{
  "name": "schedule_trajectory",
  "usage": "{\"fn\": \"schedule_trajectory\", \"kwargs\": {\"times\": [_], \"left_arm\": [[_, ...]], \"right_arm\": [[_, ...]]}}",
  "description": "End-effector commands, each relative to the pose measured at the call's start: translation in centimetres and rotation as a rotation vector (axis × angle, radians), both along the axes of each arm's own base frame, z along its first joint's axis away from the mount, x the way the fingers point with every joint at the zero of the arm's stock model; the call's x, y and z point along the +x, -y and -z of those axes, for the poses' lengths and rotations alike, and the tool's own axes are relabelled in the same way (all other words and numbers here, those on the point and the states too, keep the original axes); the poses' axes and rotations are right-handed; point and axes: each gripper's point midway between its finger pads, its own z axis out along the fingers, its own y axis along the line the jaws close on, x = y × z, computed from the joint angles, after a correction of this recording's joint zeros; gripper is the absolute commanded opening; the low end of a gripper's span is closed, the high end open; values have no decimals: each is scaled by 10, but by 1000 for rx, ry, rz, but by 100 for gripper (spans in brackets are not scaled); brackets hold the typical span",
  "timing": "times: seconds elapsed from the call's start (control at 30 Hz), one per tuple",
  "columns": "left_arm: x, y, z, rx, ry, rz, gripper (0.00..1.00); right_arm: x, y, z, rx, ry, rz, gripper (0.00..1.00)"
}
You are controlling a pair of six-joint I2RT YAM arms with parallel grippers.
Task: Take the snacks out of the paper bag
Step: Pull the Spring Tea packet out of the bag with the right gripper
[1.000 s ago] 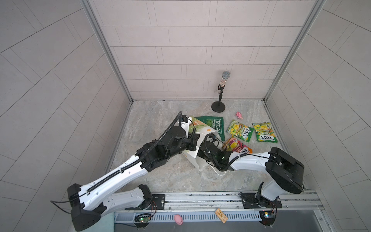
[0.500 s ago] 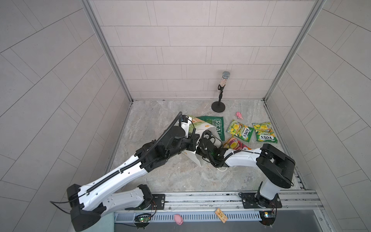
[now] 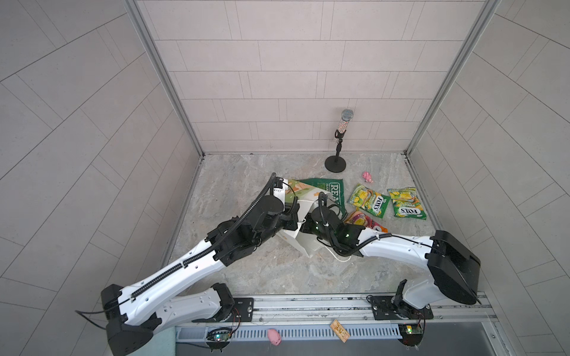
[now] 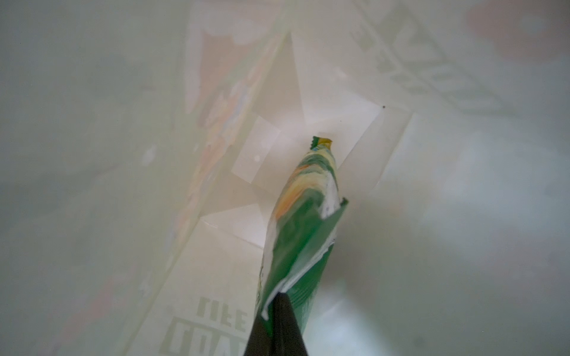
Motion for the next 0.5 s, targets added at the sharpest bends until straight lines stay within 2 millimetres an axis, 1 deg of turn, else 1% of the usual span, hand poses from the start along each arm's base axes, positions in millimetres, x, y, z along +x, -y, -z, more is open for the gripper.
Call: {"fn": "schedule_trajectory", "kwargs": {"times": [0.0,0.23,0.37,0.47], "left_arm": [[4,-11,8,55,15,-45,0],[7,-24,11,72,27,-111,0],[9,-29,11,75,38,-133,0],[9,-29,13,81,37,-133,0]], "right_arm": [[-4,7,-23,-31,56,-25,0],[-17,23,-60,-32,124,-59,0],[-26,37,-86,-32,176,-67,0],[-34,46,-110,-19,215,-81,0]]}}
